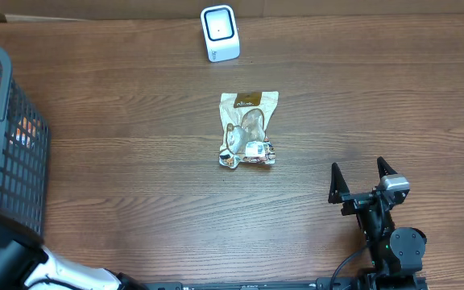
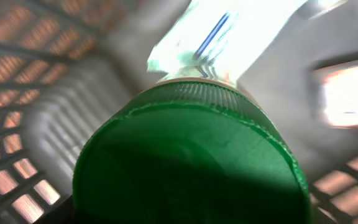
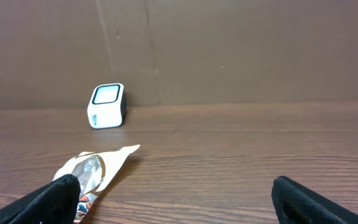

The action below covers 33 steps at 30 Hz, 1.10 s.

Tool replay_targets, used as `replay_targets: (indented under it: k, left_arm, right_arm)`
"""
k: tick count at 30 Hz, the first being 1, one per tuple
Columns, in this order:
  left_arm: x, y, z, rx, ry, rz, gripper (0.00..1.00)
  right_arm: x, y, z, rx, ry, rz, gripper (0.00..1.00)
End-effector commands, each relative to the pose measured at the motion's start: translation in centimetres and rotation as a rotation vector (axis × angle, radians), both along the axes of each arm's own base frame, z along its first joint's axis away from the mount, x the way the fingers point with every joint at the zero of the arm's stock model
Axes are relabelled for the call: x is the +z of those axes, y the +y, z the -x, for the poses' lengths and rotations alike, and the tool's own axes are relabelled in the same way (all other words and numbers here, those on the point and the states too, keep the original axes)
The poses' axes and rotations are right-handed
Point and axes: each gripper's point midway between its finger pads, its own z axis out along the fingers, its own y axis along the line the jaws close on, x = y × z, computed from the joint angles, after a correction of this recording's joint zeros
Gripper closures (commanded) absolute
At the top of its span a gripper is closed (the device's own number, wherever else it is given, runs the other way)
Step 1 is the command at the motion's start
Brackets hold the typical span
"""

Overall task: Scan the item barcode
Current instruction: 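Reach the left gripper into the basket and grasp the green-lidded jar, then lift the green-lidded jar and carry it toward the scanner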

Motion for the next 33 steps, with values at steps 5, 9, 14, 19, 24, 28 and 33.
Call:
replay_targets:
  k: [5, 9, 14, 19, 24, 28, 33]
  left_arm:
    - [7.5, -1.3, -1.9, -0.02, -0.186, -0.114, 0.54]
    - [9.4, -2.3, -3.5, -0.041, -0.311, -0.096, 0.55]
    - [14.6, -4.8, -7.2, -0.07, -0.597, 0.001, 0.55]
    - [20.0, -7.5, -9.5, -0.163, -0.793, 0.065, 0.62]
    - [24.0, -11.3, -11.3, -0.273, -0.922, 0.137, 0.63]
    - [26.3, -15.4, -12.7, -0.389, -0.996, 0.202, 0.63]
    - [27.7, -20.9, -14.5, -0.526, -1.023, 0.262, 0.63]
  right_arm:
    - [-0.2, 0.0, 0.0, -0.001, -0.001, -0.004, 0.0]
    - [-0.2, 0.0, 0.0, -0.001, -0.001, -0.004, 0.0]
    - [-0.2, 0.0, 0.0, -0.001, -0.001, -0.004, 0.0]
    - [-0.2, 0.0, 0.0, 0.0, -0.001, -0.004, 0.0]
    - [-0.2, 0.0, 0.0, -0.001, -0.001, -0.004, 0.0]
    - [-0.2, 0.0, 0.0, -0.001, -0.001, -0.004, 0.0]
    - [-0.2, 0.0, 0.0, -0.001, -0.001, -0.004, 0.0]
